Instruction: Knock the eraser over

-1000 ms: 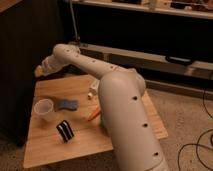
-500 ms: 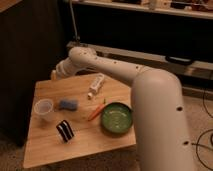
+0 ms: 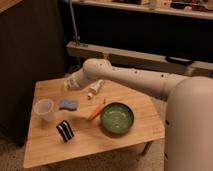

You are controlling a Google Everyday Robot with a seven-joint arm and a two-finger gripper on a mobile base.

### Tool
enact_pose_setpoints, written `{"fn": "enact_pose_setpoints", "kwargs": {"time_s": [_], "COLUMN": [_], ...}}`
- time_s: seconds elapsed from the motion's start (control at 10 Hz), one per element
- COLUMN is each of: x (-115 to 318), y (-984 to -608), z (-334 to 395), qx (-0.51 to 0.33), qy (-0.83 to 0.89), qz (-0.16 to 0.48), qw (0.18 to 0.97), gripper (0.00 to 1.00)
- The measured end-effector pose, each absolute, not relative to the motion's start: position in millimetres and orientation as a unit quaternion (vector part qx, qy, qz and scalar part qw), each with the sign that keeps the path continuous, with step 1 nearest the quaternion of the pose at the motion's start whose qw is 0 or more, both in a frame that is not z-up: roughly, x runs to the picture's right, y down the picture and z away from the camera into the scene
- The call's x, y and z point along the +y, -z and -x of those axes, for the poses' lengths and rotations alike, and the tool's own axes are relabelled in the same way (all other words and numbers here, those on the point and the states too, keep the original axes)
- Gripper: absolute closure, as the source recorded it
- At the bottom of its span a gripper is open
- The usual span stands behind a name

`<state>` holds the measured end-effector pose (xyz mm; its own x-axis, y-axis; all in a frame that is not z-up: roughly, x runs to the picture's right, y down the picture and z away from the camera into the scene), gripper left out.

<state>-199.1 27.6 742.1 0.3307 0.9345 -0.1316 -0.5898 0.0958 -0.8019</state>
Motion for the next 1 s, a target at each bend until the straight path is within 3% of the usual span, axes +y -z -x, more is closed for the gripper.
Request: {"fn": "enact_pose_setpoints", "kwargs": {"time_s": [0.6,1.0], "x": [77.7,120.8], "y": [-718.4,-732.5], "z": [148.9,150.8], "qx": [-0.23,-0.208], "qy": [-0.561,-0.565], "qz": [0.38,0.397], "qw": [0.698,0.692], "gripper": [1.0,1.0]}}
